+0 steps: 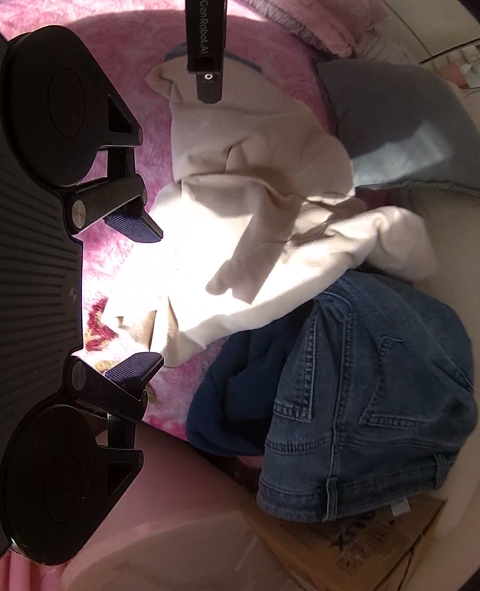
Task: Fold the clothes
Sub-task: 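Grasp the cream garment with the right tool while the left tool grasps it too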
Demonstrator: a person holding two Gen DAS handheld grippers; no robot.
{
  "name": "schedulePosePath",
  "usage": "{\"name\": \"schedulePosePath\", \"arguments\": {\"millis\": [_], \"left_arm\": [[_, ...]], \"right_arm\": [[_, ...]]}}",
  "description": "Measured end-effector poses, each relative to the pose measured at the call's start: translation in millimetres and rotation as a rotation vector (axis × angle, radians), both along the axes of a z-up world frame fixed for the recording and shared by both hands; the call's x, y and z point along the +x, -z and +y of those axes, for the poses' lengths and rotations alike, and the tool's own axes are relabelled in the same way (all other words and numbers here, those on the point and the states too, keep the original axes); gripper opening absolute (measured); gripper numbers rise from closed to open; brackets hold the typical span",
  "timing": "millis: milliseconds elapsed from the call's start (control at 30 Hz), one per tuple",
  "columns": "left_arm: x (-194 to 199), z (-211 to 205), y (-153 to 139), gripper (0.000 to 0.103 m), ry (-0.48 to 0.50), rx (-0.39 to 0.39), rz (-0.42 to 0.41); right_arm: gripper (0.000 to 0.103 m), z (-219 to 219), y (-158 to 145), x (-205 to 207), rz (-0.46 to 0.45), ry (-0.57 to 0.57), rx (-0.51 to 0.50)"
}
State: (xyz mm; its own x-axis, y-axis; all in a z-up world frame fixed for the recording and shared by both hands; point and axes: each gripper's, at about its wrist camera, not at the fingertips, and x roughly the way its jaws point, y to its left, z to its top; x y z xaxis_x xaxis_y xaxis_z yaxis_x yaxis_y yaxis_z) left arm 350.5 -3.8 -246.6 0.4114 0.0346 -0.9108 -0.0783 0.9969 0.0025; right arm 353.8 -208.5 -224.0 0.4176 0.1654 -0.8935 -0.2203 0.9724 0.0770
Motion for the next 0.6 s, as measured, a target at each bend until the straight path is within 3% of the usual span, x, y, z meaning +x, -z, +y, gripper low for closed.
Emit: {"name": "schedulePosePath", "arguments": {"millis": [367,400,433,467,533,600], "left_arm": [[35.1,11.5,60.4,0.07,-0.056,-0.017,0.039],[37.5,12.5,64.5,0.062,-0.054,-0.03,0.037],[39.6,13.0,67.7,0.042,-0.049,-0.045,0.038],[41.6,13.6,70.9,0.032,-0.045,-0.061,0.039],[40.9,14.5,69.0,0.021,-0.03,-0.084,0.035],[35.1,15.6,61.7,0.013,-0.021,-0.095,0.013]], "right_arm": [[0.069,9.0,61.7,40.8,0.035,-0.055,-0.036],[0.069,11.7,67.0,42.7,0.026,-0.07,-0.045],[0.069,14.0,71.7,44.1,0.016,-0.086,-0.052],[0.068,15.6,74.6,44.7,0.004,-0.107,-0.052],[0.019,17.4,76.3,45.7,0.003,-0.15,-0.029],[0.013,16.2,71.0,44.5,-0.007,-0.164,-0.009]]}}
